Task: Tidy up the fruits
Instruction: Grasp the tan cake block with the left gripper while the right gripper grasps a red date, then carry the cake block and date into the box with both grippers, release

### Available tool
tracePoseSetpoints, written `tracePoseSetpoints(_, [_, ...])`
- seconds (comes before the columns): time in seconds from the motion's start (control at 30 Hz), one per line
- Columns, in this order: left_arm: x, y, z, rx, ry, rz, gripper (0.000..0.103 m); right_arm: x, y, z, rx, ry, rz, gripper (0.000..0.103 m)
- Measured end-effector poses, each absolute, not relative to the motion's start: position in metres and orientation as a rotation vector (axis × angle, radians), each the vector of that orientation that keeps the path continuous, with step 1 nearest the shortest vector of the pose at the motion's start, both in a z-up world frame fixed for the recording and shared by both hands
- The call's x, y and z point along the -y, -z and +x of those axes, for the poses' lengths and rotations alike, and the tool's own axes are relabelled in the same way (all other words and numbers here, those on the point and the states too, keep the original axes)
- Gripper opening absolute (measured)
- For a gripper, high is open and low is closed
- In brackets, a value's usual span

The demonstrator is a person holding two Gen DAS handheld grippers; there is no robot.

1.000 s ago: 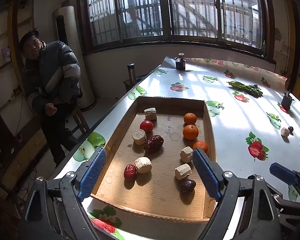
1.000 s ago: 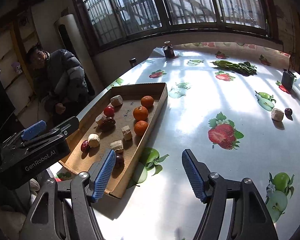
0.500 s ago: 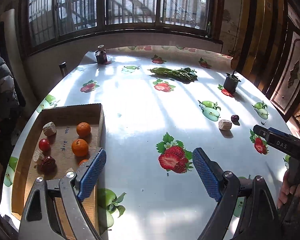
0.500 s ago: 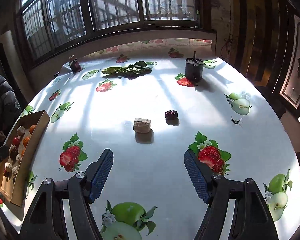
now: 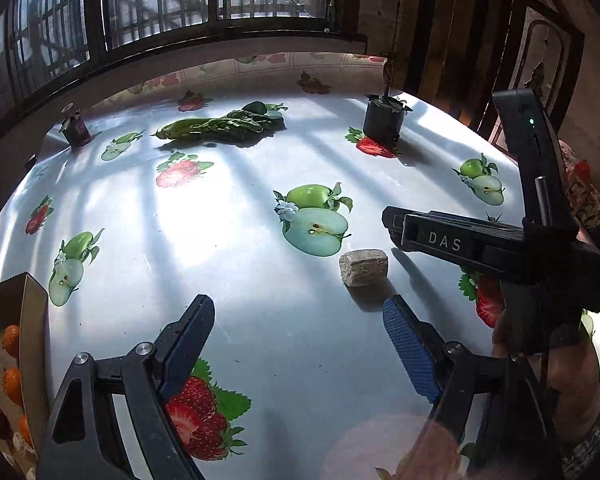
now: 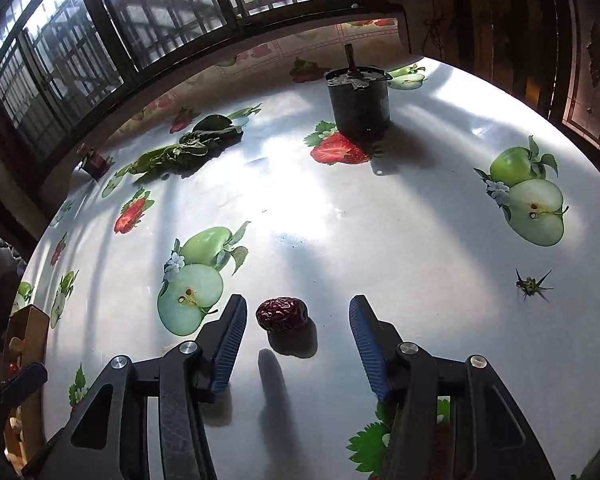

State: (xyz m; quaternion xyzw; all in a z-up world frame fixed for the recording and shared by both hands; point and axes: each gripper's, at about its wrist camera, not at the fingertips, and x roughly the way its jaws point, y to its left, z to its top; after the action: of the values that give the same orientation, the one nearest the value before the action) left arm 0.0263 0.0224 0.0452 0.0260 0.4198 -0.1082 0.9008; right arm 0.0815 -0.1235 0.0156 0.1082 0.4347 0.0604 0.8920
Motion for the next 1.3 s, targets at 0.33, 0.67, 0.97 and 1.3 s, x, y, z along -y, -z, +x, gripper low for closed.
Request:
tracePoseSetpoints(0.33, [0.025, -0.019, 0.059, -0.913, 0.280, 0.106, 0.082, 0.135, -0.024, 0.078, -0.872, -0.159, 0.242, 0.027])
tracePoseSetpoints(0.67, [0.027, -0.012, 0.065, -0.945, 0.252, 0.090, 0.030, 0.141, -0.027, 0.075, -0.860, -0.160, 0.276, 0.027])
tracePoseSetpoints(0.97, [-0.057, -0.070, 0.011, -0.873, 0.197, -0.071, 0.030, 0.128, -0.039, 0.061, -0.826, -0.208, 0.275, 0.027])
tracePoseSetpoints(1.3, [-0.247, -0.099, -0.099, -0.820, -0.168, -0.173, 0.030, 0.033, -0.082, -0.001, -0.768, -0.390, 0.152, 0.028])
